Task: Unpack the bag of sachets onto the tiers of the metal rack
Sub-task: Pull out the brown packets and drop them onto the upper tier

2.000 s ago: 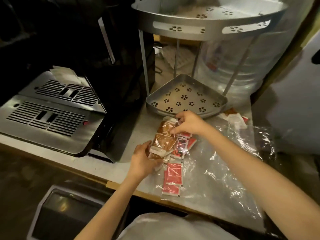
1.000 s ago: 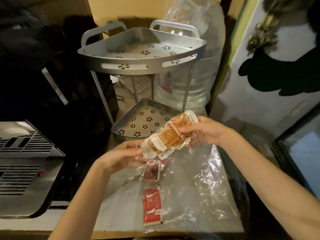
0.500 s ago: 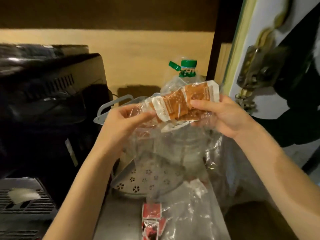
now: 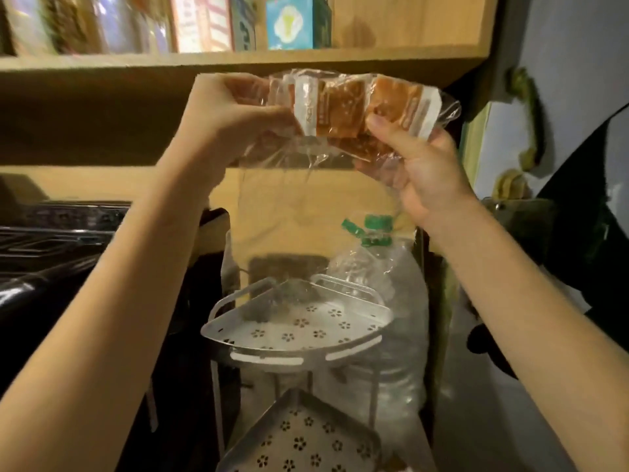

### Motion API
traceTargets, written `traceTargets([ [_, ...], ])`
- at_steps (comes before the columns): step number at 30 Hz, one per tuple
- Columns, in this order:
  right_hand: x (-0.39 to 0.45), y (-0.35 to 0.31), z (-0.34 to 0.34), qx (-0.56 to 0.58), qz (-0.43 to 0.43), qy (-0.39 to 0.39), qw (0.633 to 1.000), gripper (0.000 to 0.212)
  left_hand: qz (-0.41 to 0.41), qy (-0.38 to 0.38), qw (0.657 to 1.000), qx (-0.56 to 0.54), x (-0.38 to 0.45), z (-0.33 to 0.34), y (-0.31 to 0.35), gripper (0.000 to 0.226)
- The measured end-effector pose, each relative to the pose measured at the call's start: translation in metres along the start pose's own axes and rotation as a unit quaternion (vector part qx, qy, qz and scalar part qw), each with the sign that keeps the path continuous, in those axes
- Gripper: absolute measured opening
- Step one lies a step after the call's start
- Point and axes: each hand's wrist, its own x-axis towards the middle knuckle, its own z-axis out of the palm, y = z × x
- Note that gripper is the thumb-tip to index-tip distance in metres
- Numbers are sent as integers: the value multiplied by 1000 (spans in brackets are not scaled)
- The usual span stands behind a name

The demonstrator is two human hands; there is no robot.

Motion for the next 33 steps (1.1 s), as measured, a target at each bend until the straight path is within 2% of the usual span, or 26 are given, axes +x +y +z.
traceTargets([
  [4, 21, -6, 13, 31, -49, -11, 998, 28, 39, 24, 998, 32, 24, -6, 11, 38],
  [9, 37, 16, 5, 21, -48, -35, 998, 18, 28, 13, 998, 46, 29, -8, -1, 21],
  [12, 40, 38, -7, 3, -21, -42, 999, 18, -4, 7, 999, 40, 26, -5, -21, 13],
  [17, 38, 76, -34, -31, 31, -75, 996, 24, -94, -19, 992, 84, 22, 10, -66, 16],
  [23, 22, 124, -73, -114, 136, -53, 983, 33, -179, -129, 969, 113, 6, 21, -112, 14],
  [27, 13, 140, -89, -150, 189, -42, 970, 40, -197, -146, 959, 144, -3, 26, -131, 21],
  [33, 22, 133, -96, -149, 199, -62, 967, 12, -204, -136, 957, 153, 4, 16, -138, 23],
])
